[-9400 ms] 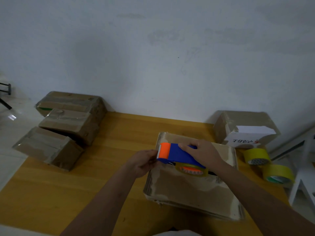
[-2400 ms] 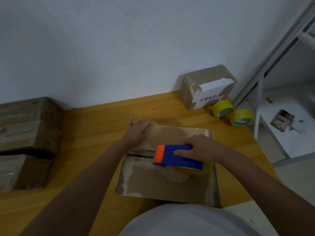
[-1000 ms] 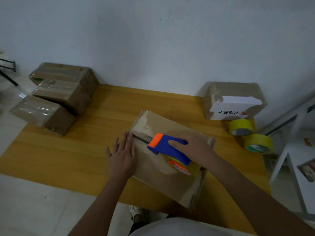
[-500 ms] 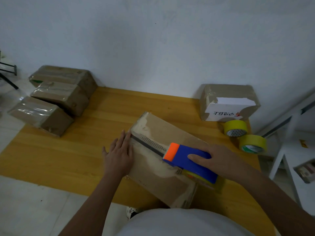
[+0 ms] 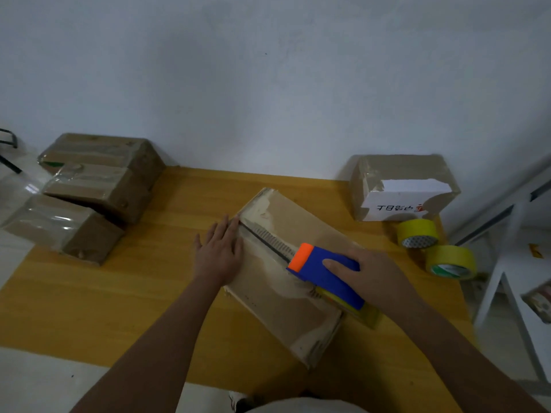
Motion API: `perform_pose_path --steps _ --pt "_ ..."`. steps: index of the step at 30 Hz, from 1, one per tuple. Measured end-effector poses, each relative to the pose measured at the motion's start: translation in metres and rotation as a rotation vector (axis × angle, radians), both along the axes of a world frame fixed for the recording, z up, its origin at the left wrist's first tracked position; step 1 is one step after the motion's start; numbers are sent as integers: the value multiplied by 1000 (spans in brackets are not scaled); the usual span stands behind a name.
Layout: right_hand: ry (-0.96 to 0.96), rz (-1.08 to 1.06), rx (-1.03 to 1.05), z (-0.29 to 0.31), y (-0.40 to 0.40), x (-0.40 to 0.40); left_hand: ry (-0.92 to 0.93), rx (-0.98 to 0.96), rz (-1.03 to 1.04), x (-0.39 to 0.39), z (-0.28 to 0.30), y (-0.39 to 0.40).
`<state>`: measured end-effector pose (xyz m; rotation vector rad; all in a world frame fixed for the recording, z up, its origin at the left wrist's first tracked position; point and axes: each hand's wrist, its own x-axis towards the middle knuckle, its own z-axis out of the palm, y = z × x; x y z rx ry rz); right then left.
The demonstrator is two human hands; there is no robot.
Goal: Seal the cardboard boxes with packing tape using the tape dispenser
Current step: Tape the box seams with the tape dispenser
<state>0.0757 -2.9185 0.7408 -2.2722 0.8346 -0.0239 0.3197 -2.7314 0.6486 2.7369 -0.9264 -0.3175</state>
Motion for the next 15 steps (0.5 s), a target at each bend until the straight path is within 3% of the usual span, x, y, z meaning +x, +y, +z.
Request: perform_pose_path --steps 10,12,15 --pt "130 -89 -42 9 -8 37 -63 5 -227 65 8 -59" --pt "153 -74 -1 10 -10 38 -88 -85 -192 53 12 -51" --pt "136 -107 198 12 -17 36 -8 -372 -28 10 11 -23"
